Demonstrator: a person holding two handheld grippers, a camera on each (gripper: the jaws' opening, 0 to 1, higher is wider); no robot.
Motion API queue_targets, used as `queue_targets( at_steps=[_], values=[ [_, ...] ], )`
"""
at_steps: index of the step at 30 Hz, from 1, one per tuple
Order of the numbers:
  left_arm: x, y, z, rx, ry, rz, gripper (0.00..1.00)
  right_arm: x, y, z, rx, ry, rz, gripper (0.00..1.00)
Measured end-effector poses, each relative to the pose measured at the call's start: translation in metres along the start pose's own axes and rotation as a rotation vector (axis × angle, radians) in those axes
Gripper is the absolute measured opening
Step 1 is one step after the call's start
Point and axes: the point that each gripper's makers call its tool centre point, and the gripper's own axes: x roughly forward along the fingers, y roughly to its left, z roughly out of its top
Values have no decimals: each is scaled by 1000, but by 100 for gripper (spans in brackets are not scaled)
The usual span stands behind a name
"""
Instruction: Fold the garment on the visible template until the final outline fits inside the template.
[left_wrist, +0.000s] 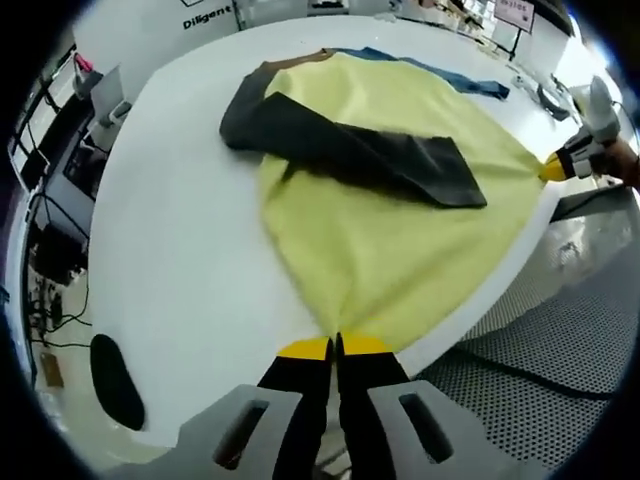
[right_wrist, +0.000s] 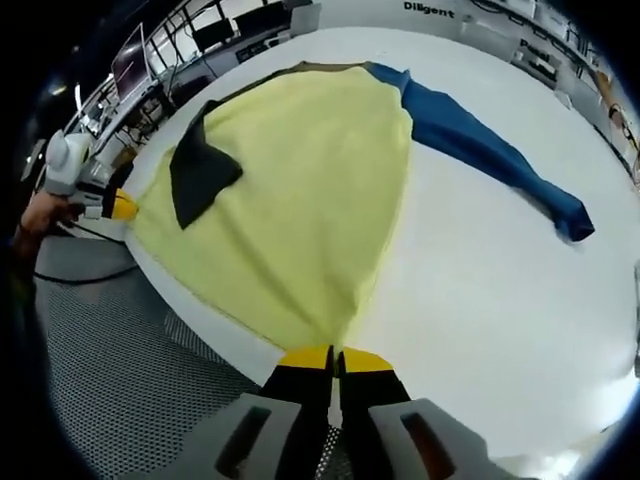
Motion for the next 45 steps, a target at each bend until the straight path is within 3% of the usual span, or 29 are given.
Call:
queue_targets(
  at_steps=[10, 16, 23, 28, 32, 34, 36, 39, 45],
  values=[
    [-1, -5, -1, 38, 9, -10, 2, -1, -1, -7, -6, 34, 9, 0],
    [1, -13, 2, 44, 4, -49, 2, -5, -10, -14, -7, 60, -31, 0],
    [2, -20, 3, 54, 7, -51, 2, -9, -17, -24, 41, 74, -38, 0],
    [2, -21, 3, 107, 17, -23, 2, -9, -16, -24, 54, 79, -40, 0],
    [1, -25, 1, 90, 19, -70, 2, -9, -16, -23, 25, 86, -32, 0],
    [1, -27, 0, 94, 20, -83, 2, -9, -16, -23, 59, 82, -24, 0],
    [-1, -30, -1, 103, 14, -93, 3, -10, -14, -22, 64, 81, -13, 0],
    [-4, -33, 3, 155, -15, -94, 4, -15, -9, -7, 34, 28, -25, 12],
    [-12, -38, 10, 131, -68, -105, 18, -31, -8, 19, 27, -48, -39, 18]
  ],
)
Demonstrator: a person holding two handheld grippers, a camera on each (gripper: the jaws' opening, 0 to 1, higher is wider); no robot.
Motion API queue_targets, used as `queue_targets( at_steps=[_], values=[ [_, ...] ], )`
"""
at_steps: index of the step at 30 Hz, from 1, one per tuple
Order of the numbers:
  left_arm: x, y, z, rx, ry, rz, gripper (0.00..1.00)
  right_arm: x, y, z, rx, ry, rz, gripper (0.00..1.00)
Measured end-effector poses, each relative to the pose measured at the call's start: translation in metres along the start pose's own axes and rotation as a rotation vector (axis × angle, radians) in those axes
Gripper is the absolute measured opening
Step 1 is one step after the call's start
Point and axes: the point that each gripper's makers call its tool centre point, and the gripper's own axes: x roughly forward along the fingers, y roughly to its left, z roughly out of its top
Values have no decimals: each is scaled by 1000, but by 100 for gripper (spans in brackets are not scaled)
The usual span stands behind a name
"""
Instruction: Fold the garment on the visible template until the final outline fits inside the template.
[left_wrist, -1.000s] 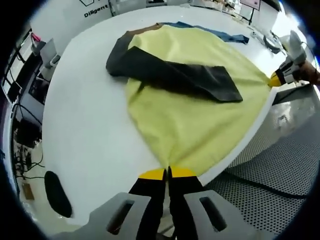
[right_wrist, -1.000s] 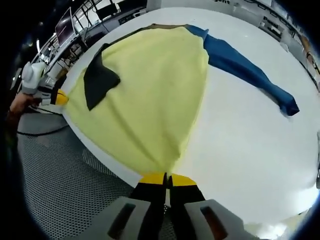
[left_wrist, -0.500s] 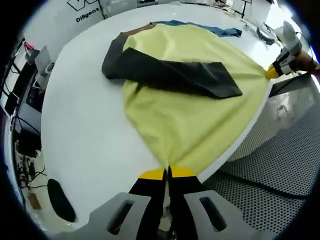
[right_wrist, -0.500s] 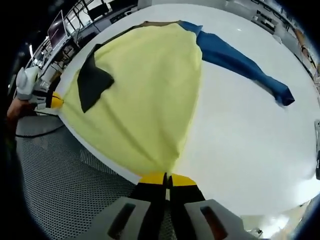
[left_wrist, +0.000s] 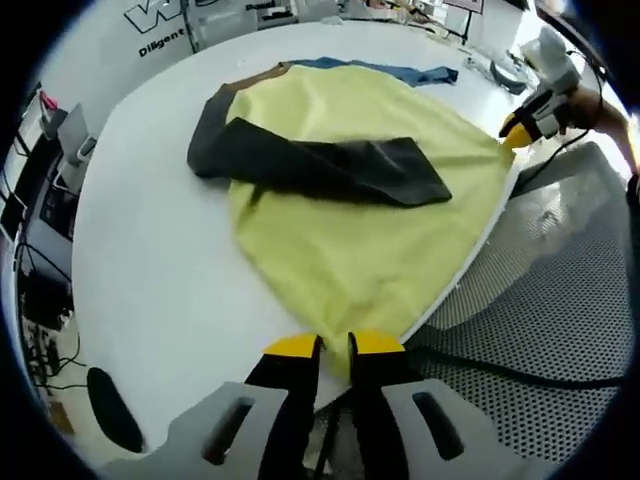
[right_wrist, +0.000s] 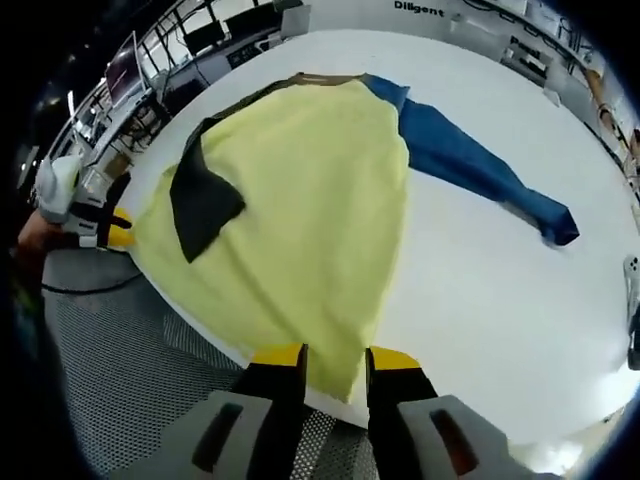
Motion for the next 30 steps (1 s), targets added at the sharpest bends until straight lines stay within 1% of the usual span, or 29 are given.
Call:
queue_targets(
  at_steps=[2, 3, 5, 8, 9, 10, 11, 14, 19, 20, 23, 25, 26, 27, 28, 29, 30],
  values=[
    [-3, -1, 3, 11, -3, 0, 19, -4, -4, 9, 5, -26, -3, 19],
    [-5, 0, 10, 15, -33, 5, 19, -5, -7, 13, 17, -49, -6, 19],
    [-8, -3, 17, 19, -55, -3, 20, -5, -16, 18, 40, -80, -24, 20],
    [-9, -6, 33, 46, -110, -5, 20, -5, -24, 18, 47, -80, -37, 20],
    [-8, -9, 39, 69, -124, -13, 20, -5, -28, 18, 49, -80, -45, 21],
    [-6, -13, 47, 112, -153, -25, 20, -6, -31, 17, 49, -80, -51, 21],
    [-5, -15, 51, 124, -171, -25, 20, -6, -34, 18, 48, -81, -58, 21],
    [0, -21, 57, 134, -180, -40, 19, -6, -38, 20, 47, -87, -66, 21],
    [11, -29, 66, 133, -203, -61, 20, -7, -44, 29, 37, -116, -78, 22],
    [14, -30, 68, 129, -209, -66, 21, -7, -46, 31, 35, -122, -82, 22],
    [19, -29, 77, 79, -235, -73, 23, -8, -52, 35, 34, -137, -88, 22],
    [22, -25, 85, 18, -270, -62, 23, -8, -57, 38, 33, -147, -97, 22],
    [25, -23, 87, -5, -269, -72, 23, -8, -59, 39, 34, -150, -103, 22],
    [26, -22, 90, -21, -280, -74, 22, -8, -62, 40, 34, -152, -107, 23],
    [28, -20, 93, -62, -290, -78, 23, -8, -64, 40, 35, -153, -111, 23],
    [31, -17, 94, -105, -284, -82, 23, -8, -68, 41, 38, -154, -117, 23],
    [32, -16, 94, -119, -284, -81, 23, -9, -71, 42, 40, -156, -122, 23]
  ],
)
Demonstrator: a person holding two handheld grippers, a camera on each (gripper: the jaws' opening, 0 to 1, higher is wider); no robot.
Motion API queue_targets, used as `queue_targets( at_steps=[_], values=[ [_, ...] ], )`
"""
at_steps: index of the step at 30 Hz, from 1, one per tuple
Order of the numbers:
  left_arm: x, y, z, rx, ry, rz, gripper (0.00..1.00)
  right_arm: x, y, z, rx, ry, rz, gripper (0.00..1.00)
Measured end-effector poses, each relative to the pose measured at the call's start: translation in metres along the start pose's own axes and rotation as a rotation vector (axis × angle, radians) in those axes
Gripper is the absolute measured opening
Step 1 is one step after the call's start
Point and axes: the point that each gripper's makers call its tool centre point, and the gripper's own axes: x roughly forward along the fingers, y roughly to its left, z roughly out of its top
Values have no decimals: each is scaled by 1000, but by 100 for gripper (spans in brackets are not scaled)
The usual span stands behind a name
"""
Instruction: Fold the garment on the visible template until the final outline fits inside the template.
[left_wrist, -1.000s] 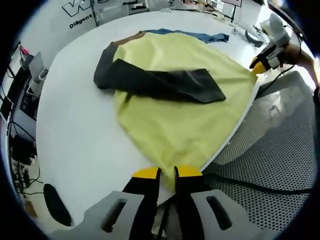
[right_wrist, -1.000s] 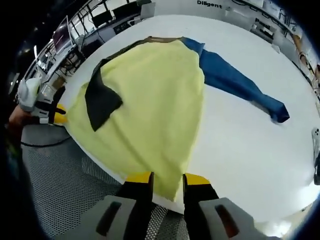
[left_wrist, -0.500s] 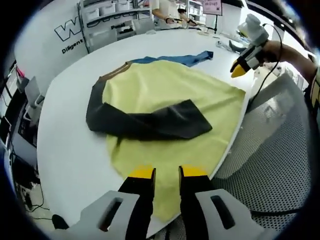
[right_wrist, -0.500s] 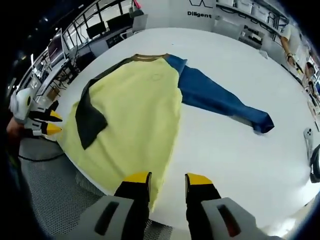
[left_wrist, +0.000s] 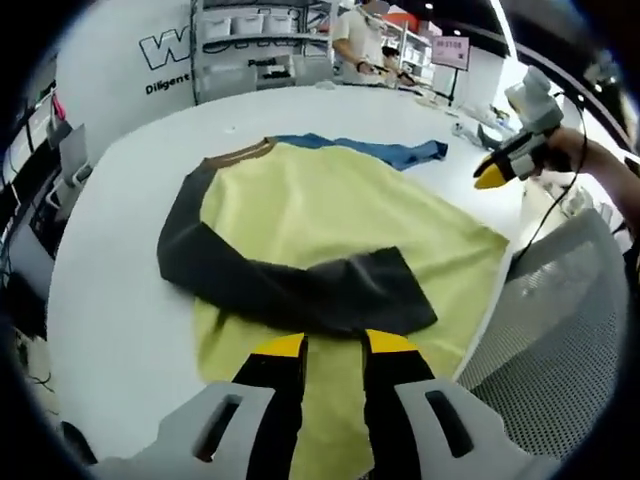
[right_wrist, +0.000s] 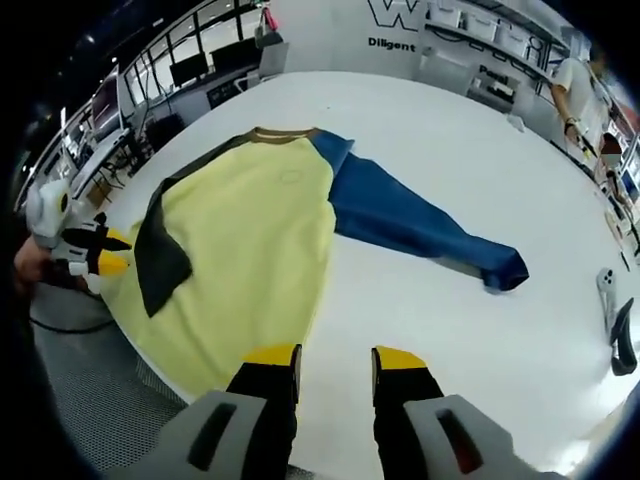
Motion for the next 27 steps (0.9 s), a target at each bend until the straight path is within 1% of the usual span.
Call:
queue_targets(
  at_steps=[3, 6, 9, 11, 12, 14, 15, 16, 18, 19, 20, 21, 22, 23, 24, 25, 26, 27],
  values=[
    [6, 5, 5, -7, -9, 5, 23, 0, -5, 3, 0, -6, -10, 22],
    [10, 7, 4, -17, -1, 14, 24, 0, -9, 3, 1, -11, -17, 22],
    [16, 9, 3, -56, 1, 25, 22, 0, -9, 2, 7, -11, -16, 22],
    [20, 9, 1, -67, 8, 28, 18, 1, -10, 2, 9, -10, -16, 22],
    [21, 10, 1, -72, 10, 36, 15, 1, -10, 1, 9, -9, -15, 22],
    [23, 13, -2, -100, 20, 54, 3, 1, -10, 0, 9, -8, -14, 22],
    [23, 15, -4, -143, 28, 76, 2, 1, -10, 0, 10, -7, -15, 22],
    [23, 15, -4, -129, 30, 62, 2, 1, -11, -1, 11, -7, -15, 22],
    [19, 16, -3, -140, 18, 63, 2, 1, -11, -1, 14, -8, -15, 22],
    [13, 18, -1, -152, 7, 69, 2, 1, -11, -2, 17, -8, -14, 22],
    [7, 22, -1, -160, 1, 88, 2, 1, -11, -2, 18, -8, -15, 22],
    [1, 31, 1, -167, -23, 128, 2, 0, -11, -2, 19, -9, -16, 22],
    [-7, 41, 2, -154, -40, 164, 2, 0, -12, -2, 23, -11, -17, 22],
    [-16, 54, -2, -151, -36, 217, 2, 0, -12, -3, 28, -13, -19, 22],
    [-23, 62, -5, -151, -32, 247, 2, 0, -12, -3, 31, -13, -20, 22],
    [-28, 65, -10, -153, -23, 250, 2, 0, -13, -4, 32, -12, -20, 22],
    [-30, 67, -11, -156, -22, 253, 2, 1, -13, -4, 32, -9, -21, 22],
    [-36, 73, -13, -162, -27, 269, 2, 1, -13, -5, 30, -6, -22, 22]
  ],
)
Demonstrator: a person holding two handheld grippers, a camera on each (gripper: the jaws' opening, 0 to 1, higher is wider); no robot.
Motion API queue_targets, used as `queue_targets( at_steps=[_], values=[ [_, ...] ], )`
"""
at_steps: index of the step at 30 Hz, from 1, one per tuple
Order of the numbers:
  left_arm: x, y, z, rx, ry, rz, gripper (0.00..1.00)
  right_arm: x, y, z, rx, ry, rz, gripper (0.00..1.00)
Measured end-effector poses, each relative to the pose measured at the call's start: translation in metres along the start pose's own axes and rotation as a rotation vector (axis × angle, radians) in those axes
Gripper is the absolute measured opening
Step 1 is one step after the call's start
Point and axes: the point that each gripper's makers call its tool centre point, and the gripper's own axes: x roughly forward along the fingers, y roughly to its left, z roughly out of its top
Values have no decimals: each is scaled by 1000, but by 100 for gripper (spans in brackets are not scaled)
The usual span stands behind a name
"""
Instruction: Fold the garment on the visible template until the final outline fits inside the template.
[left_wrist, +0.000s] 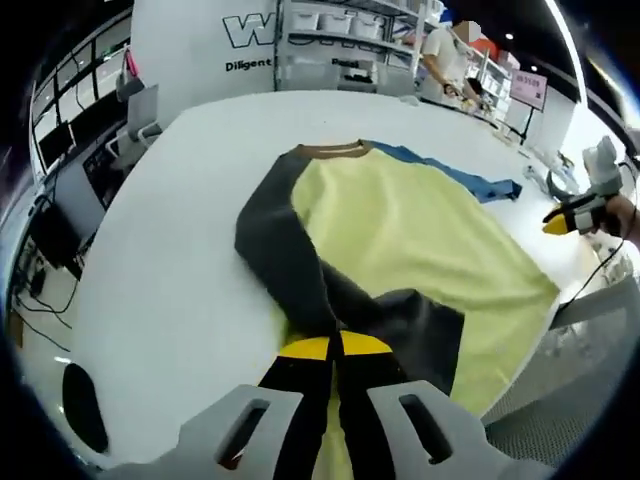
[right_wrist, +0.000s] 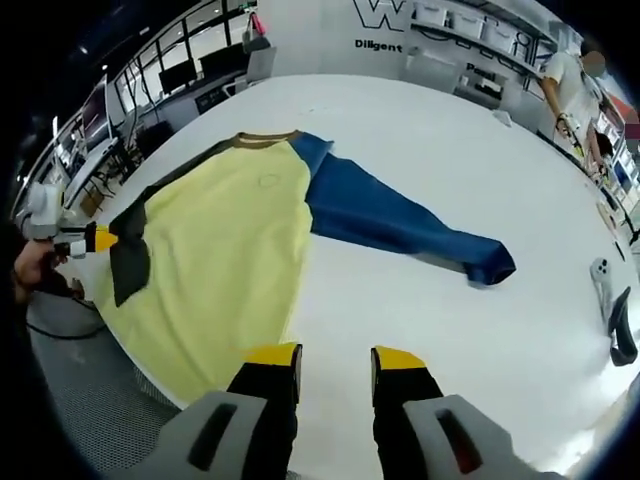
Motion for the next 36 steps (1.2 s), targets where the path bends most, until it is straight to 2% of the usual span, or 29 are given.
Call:
queue_targets(
  at_steps=[4, 7, 9, 12, 13, 14, 17, 19, 20, 21, 22, 23, 24, 25, 26, 29, 31, 33, 36],
  values=[
    [-3, 17, -5, 18, 12, 39, 2, 1, -1, 0, -1, 4, -3, 22],
    [-5, 38, -2, 35, 2, 98, 2, -2, 0, 3, -8, -1, -6, 22],
    [-5, 47, -1, 62, 4, 127, 2, -3, 0, 4, -12, -2, -9, 22],
    [-6, 57, 1, 60, 9, 160, 2, -5, -1, 4, -13, -5, -13, 22],
    [-6, 59, 0, 70, 17, 168, 2, -5, -2, 4, -12, -5, -16, 22],
    [-7, 66, -3, 108, 45, 206, 2, -6, -3, 3, -10, -4, -18, 22],
    [-6, 70, -6, 156, 53, 228, 2, -6, -6, 2, -3, -6, -25, 22],
    [-1, 58, -5, 134, 30, 143, 2, -7, -8, 2, 0, -7, -29, 22],
    [-1, 50, -3, 94, 12, 104, 2, -7, -9, 1, 2, -8, -31, 22],
    [-2, 46, 3, 42, -24, 97, 3, -7, -11, 1, 4, -9, -35, 22],
    [-5, 44, 6, 87, -25, 106, 5, -7, -13, 1, 9, -9, -41, 22],
    [-5, 42, 9, 141, -33, 108, 11, -7, -15, 2, 11, -10, -44, 22],
    [-5, 44, 13, 206, -41, 141, 18, -8, -17, 3, 14, -15, -50, 22],
    [-7, 41, 15, 217, -46, 147, 24, -8, -18, 4, 18, -17, -52, 21],
    [-8, 32, 18, 216, -55, 119, 26, -8, -18, 5, 22, -21, -51, 20],
    [-10, 20, 28, 183, -104, 84, 21, -9, -19, 10, 25, -36, -52, 21],
    [-9, 0, 35, 241, -134, 22, 22, -8, -22, 12, 13, -41, -58, 21],
    [-8, -12, 36, 268, -138, -18, 20, -7, -24, 15, 12, -47, -60, 22],
    [-7, -24, 36, 255, -133, -32, 19, -7, -31, 20, 7, -54, -66, 22]
  ],
)
